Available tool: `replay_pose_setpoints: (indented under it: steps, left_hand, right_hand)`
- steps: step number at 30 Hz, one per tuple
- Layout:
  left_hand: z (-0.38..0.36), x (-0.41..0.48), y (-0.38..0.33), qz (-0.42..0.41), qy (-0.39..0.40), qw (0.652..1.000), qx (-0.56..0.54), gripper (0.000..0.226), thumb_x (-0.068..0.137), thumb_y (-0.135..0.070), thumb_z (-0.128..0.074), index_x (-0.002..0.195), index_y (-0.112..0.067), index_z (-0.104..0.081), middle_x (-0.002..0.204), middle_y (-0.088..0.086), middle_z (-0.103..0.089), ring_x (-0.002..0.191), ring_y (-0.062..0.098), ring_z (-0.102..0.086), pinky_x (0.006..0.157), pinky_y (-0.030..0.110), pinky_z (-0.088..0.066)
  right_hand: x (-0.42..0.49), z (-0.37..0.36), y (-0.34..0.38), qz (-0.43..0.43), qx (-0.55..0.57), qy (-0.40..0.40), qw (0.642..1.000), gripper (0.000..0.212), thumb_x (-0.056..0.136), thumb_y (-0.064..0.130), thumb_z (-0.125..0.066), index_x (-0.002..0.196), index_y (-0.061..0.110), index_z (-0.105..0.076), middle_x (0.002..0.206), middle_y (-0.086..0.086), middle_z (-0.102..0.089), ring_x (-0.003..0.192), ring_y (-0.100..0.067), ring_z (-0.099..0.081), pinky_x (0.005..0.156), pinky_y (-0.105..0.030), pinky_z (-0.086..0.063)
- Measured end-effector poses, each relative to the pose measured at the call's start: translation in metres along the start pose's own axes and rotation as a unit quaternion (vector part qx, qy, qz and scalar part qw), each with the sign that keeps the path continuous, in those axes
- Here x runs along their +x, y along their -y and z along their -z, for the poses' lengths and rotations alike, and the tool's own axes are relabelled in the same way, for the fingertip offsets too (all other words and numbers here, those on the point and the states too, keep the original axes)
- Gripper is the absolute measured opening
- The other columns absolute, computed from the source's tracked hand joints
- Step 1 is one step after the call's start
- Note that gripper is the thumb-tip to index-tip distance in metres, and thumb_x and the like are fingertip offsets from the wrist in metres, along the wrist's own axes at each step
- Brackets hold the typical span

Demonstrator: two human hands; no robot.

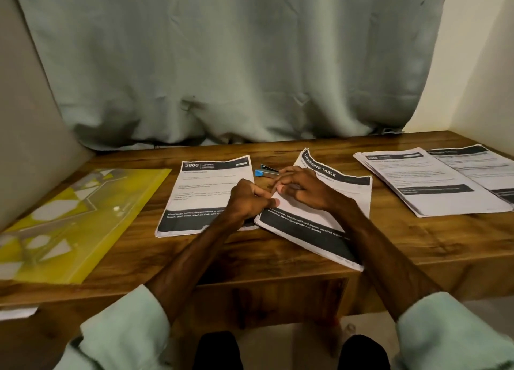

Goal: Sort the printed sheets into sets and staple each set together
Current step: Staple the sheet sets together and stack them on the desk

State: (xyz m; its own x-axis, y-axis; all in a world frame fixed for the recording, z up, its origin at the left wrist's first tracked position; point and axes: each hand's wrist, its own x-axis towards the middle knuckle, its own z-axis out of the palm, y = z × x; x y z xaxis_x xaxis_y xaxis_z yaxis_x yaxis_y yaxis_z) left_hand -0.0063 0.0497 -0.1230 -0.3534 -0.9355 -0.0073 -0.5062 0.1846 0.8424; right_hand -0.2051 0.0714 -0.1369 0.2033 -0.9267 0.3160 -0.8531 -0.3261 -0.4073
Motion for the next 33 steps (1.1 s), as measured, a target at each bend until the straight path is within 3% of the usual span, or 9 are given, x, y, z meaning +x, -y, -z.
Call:
replay_pose_setpoints:
  steps: [5,11,14,22,25,28,33]
  left_hand:
    - [0.0,0.003,0.003,-0.011,-0.004,1.0,-0.02,0.023,0.083,-0.025,-0.085,0.101,-0.011,-0.081,0.102,0.005,-0.079,0.092,0.016,-0.072,0.088,0.035,-0.06]
    - [0.003,-0.002,0.011,-0.037,-0.016,0.996,-0.084,0.021,0.09,-0.029,-0.078,0.098,-0.009,-0.081,0.094,0.003,-0.08,0.082,0.016,-0.076,0.076,0.033,-0.062]
    - [-0.003,-0.005,0.007,-0.028,-0.003,0.989,-0.146,0.021,0.092,-0.026,-0.075,0.1,-0.007,-0.08,0.095,0.008,-0.079,0.084,0.024,-0.077,0.078,0.039,-0.064]
    - [-0.008,-0.019,-0.005,0.07,0.085,0.94,-0.323,0.022,0.1,-0.025,-0.064,0.111,-0.009,-0.075,0.1,0.009,-0.079,0.086,0.021,-0.077,0.067,0.027,-0.06]
    - [-0.007,-0.021,-0.005,0.067,0.098,0.928,-0.352,0.021,0.1,-0.022,-0.065,0.112,-0.007,-0.074,0.103,0.01,-0.079,0.091,0.021,-0.077,0.075,0.031,-0.062]
    - [-0.003,-0.023,-0.002,0.054,0.109,0.93,-0.347,0.019,0.098,-0.019,-0.066,0.11,-0.007,-0.074,0.105,0.011,-0.078,0.098,0.024,-0.076,0.083,0.034,-0.062]
    - [0.004,-0.026,0.002,0.016,0.125,0.931,-0.342,0.026,0.095,-0.015,-0.068,0.118,-0.002,-0.072,0.111,0.013,-0.077,0.101,0.023,-0.075,0.078,0.028,-0.063]
  right_hand:
    - [0.0,-0.008,-0.004,0.003,0.005,-0.039,0.999,0.032,0.089,0.04,-0.053,0.112,0.029,-0.073,0.121,0.013,-0.064,0.128,-0.01,-0.044,0.111,-0.059,-0.03]
    - [0.001,-0.012,-0.013,-0.001,0.021,-0.084,0.996,0.032,0.095,0.039,-0.048,0.113,0.023,-0.07,0.121,0.009,-0.062,0.125,-0.012,-0.045,0.11,-0.055,-0.032]
    - [0.004,-0.017,-0.01,-0.012,0.074,-0.105,0.992,0.036,0.095,0.04,-0.046,0.108,0.019,-0.072,0.117,0.006,-0.064,0.12,-0.016,-0.048,0.108,-0.05,-0.034]
    - [0.007,-0.02,-0.01,-0.043,0.196,-0.123,0.972,0.03,0.094,0.03,-0.048,0.102,0.014,-0.072,0.116,0.008,-0.061,0.121,-0.014,-0.046,0.102,-0.03,-0.034]
    - [0.006,-0.019,-0.007,-0.046,0.218,-0.143,0.964,0.03,0.093,0.027,-0.048,0.1,0.011,-0.071,0.116,0.004,-0.061,0.12,-0.013,-0.046,0.099,-0.02,-0.031]
    - [0.006,-0.019,-0.005,-0.047,0.223,-0.151,0.962,0.033,0.091,0.027,-0.047,0.098,0.006,-0.071,0.117,0.0,-0.061,0.12,-0.016,-0.047,0.098,-0.021,-0.032]
    - [0.008,-0.02,-0.004,-0.033,0.233,-0.147,0.961,0.033,0.09,0.025,-0.048,0.098,0.003,-0.072,0.111,0.008,-0.059,0.117,-0.017,-0.049,0.101,-0.029,-0.036]
